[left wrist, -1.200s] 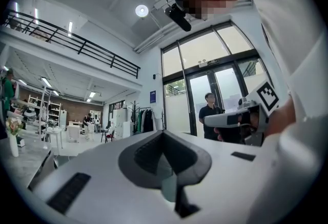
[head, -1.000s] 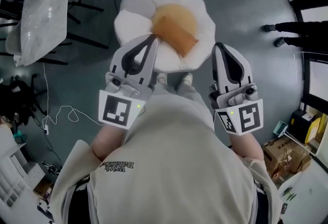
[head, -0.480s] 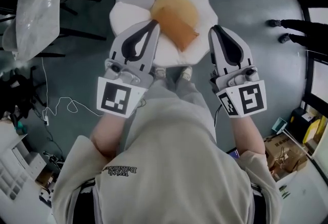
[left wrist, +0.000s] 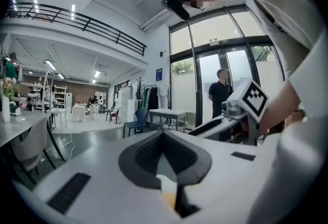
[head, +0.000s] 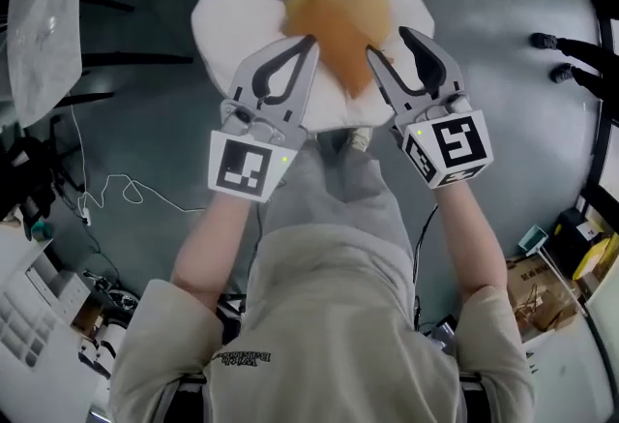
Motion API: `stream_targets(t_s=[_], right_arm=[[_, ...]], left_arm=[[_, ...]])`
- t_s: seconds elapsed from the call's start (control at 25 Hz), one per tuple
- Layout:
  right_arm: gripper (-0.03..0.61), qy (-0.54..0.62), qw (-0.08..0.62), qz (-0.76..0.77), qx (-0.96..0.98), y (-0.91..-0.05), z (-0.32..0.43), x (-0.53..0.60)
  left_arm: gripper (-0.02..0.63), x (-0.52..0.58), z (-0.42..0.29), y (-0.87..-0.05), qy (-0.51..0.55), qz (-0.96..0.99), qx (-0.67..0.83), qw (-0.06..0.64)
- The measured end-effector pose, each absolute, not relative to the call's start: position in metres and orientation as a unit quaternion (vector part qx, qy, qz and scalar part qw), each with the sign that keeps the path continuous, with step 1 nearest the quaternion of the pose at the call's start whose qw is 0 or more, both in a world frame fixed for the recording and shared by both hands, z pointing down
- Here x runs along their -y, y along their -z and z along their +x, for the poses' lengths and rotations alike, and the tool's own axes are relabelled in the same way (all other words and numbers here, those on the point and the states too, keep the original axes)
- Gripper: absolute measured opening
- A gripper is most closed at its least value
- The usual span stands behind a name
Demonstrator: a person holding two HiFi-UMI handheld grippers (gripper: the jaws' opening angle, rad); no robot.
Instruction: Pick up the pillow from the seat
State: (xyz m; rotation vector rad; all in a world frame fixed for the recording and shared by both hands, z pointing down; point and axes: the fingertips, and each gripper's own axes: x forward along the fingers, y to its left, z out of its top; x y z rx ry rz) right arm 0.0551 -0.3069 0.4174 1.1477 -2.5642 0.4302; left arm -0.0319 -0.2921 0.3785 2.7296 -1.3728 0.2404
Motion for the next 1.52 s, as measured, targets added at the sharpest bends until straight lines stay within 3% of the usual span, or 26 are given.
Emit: stream_targets(t_s=[0.52, 0.68, 0.88, 1.32, 1.52], right_arm=[[0.291, -0.222, 0.258, 0.375, 0.862, -0.737, 0.057, 0.312], [0.314, -0.242, 0.285, 0.374, 0.849, -0.814, 0.069, 0.307], [0.343, -0.254, 0.320, 0.360, 0.839, -0.889, 0.075, 0.298], [0.368, -0.255, 0.362, 0.358, 0.822, -0.970, 0.072, 0.282], [0.303, -0.261, 0.389, 0.355, 0.809, -0.979, 0.073, 0.283]], left_arm=[[0.009, 0.309, -0.019, -0.685, -0.154, 0.883, 0.420, 0.139], [0.009, 0.301, -0.010, -0.762, -0.184, 0.893, 0.390, 0.133], [0.009, 0.296, -0.004, -0.839, -0.200, 0.885, 0.384, 0.172], [0.009, 0.289, -0.022, -0.920, -0.206, 0.862, 0.391, 0.250], [0.009, 0.289, -0.012, -0.923, -0.215, 0.865, 0.380, 0.249]])
